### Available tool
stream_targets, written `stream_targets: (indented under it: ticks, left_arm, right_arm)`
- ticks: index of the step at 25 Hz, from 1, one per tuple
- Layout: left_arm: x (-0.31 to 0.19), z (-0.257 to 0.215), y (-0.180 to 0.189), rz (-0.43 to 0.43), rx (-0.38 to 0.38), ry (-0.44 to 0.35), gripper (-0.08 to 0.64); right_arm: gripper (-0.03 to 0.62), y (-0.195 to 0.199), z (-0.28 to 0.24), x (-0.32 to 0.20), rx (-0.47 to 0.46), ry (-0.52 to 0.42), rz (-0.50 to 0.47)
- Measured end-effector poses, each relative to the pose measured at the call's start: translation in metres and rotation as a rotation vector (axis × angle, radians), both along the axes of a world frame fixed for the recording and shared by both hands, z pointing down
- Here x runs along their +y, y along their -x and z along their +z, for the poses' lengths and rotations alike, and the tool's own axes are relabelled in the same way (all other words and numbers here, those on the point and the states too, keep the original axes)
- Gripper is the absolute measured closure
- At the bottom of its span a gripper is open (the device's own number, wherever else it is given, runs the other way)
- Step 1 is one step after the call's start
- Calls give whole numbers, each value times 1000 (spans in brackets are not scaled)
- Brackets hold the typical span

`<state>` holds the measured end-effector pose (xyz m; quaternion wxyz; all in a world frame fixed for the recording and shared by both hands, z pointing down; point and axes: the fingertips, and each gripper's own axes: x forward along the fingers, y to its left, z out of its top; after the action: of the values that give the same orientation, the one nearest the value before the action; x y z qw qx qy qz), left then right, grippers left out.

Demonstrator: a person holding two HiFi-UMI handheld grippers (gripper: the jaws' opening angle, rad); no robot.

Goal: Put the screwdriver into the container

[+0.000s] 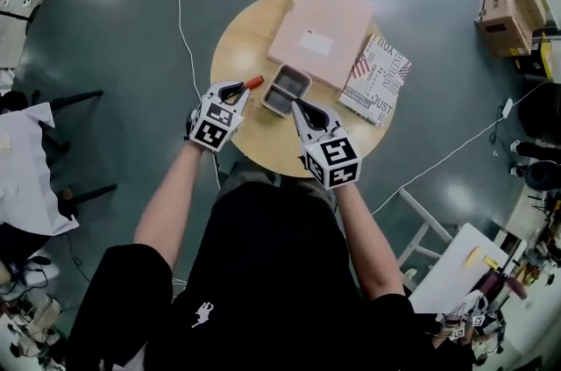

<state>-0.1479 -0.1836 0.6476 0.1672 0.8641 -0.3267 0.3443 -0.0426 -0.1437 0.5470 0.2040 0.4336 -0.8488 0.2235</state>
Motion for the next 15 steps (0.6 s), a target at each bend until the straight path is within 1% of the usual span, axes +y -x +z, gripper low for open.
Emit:
stream_targets:
  ticks: [3,7,12,15]
  left_arm:
    - [0,17,-4,39,-33,45,449]
    - [-7,39,-12,75,-85,98,399]
    - [-13,62,-16,136,-168,145,359]
    - [-17,70,-22,163,-203,160,356]
  right_arm:
    - [591,-4,5,-2,-17,22,38]
    - [591,-11,13,-1,-23,44,72]
    - [591,-16,18,3,-35,69,90]
    - [591,-22,21,2,-38,77,100]
